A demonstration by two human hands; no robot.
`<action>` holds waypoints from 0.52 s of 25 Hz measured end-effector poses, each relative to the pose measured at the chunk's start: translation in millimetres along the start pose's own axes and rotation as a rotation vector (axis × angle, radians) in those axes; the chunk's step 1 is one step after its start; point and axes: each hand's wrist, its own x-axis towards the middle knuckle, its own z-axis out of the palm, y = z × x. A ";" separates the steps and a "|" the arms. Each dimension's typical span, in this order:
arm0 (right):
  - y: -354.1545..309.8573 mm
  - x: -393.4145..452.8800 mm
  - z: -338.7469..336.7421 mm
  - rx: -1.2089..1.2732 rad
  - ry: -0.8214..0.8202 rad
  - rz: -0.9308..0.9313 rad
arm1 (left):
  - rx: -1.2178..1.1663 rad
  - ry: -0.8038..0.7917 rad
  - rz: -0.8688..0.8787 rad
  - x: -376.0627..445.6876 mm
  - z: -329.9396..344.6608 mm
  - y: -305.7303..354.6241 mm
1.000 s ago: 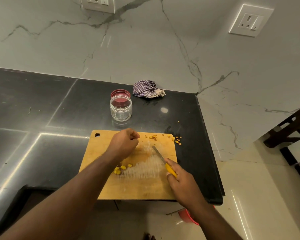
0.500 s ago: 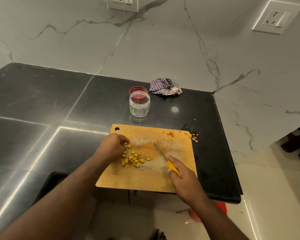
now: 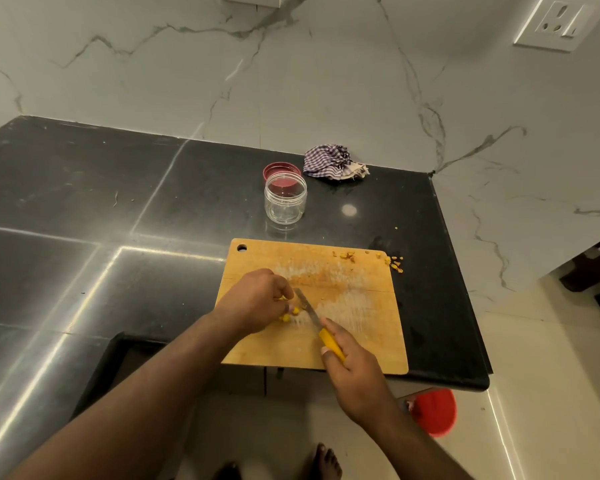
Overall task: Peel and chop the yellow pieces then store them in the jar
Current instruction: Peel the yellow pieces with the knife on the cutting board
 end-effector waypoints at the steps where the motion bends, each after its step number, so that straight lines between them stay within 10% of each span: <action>1: -1.1 2.7 -1.8 0.038 0.031 0.015 | 0.060 0.012 0.036 -1.0 5.2 2.0; 7: 10.5 13.5 -19.8 0.080 0.114 0.075 | 0.235 0.061 0.069 -3.0 14.2 8.8; 13: 25.2 15.8 -33.5 0.238 0.129 0.152 | -0.108 0.038 -0.019 14.1 -1.2 30.0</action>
